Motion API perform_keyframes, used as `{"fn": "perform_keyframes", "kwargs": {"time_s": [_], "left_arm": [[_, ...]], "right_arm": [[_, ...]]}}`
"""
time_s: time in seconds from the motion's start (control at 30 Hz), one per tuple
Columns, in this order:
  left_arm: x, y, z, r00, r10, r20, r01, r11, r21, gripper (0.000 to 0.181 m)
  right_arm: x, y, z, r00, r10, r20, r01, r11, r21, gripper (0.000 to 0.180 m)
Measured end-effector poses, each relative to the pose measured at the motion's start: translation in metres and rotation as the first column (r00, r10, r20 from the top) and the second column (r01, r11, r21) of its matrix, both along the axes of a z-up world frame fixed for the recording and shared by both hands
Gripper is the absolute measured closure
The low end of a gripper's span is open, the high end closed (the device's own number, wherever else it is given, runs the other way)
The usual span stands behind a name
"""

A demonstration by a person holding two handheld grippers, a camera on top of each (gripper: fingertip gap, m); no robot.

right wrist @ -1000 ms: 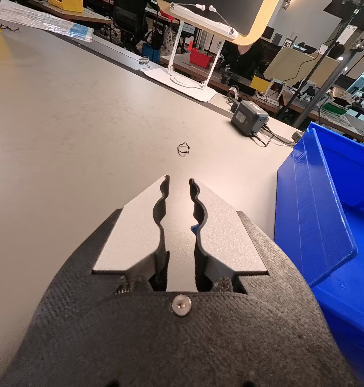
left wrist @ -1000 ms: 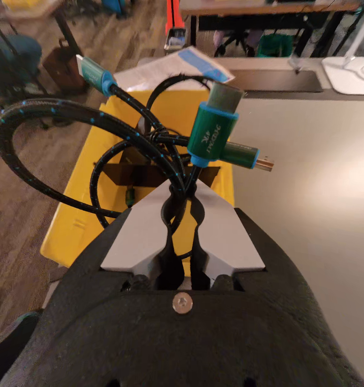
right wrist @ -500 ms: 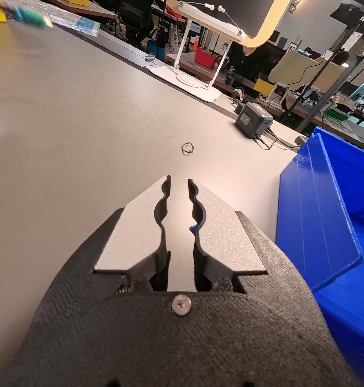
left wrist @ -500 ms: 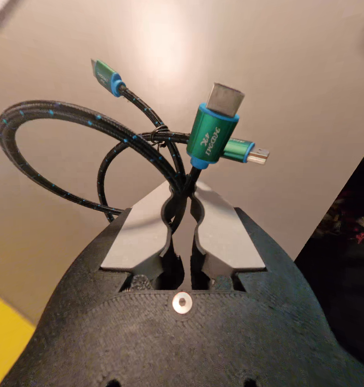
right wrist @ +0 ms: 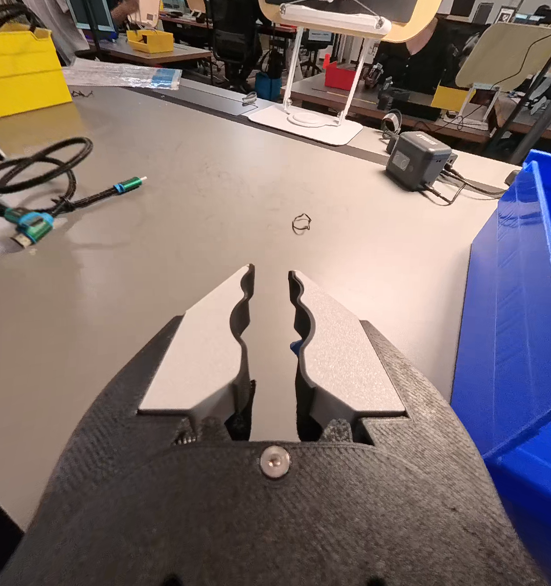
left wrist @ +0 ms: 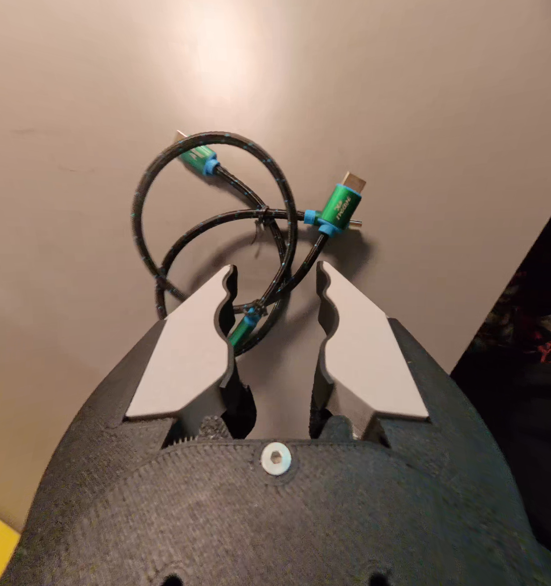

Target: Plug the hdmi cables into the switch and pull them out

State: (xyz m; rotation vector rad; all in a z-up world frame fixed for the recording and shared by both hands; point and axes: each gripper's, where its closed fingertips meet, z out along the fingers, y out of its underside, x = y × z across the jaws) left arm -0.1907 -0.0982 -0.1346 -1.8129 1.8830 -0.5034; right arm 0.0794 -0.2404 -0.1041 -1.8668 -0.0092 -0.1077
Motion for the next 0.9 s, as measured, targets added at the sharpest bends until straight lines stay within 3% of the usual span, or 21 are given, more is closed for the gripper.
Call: {"fn": "perform_keyframes", "kwargs": {"time_s": [0.23,0.5,0.73,0.9], "left_arm": [[-0.058,0.06,0.06,0.959,0.237,0.154,-0.251,0.965,0.072,0.128],[-0.158,0.142,0.098,0.814,0.532,0.234,-0.562,0.823,0.084,0.128],[-0.246,0.206,0.088,0.624,0.771,0.126,-0.78,0.604,0.167,0.126],[-0.271,0.232,0.053,0.56,0.828,-0.034,-0.82,0.56,0.117,0.124]], "right_arm": [[-0.001,0.002,-0.006,1.0,0.007,-0.001,-0.007,0.999,-0.038,0.157],[-0.01,0.009,-0.007,0.999,0.039,-0.009,-0.039,0.998,-0.045,0.155],[-0.065,0.054,0.036,0.97,0.241,-0.023,-0.237,0.966,0.106,0.156],[-0.108,0.091,0.047,0.925,0.379,-0.037,-0.365,0.911,0.195,0.156]]}}
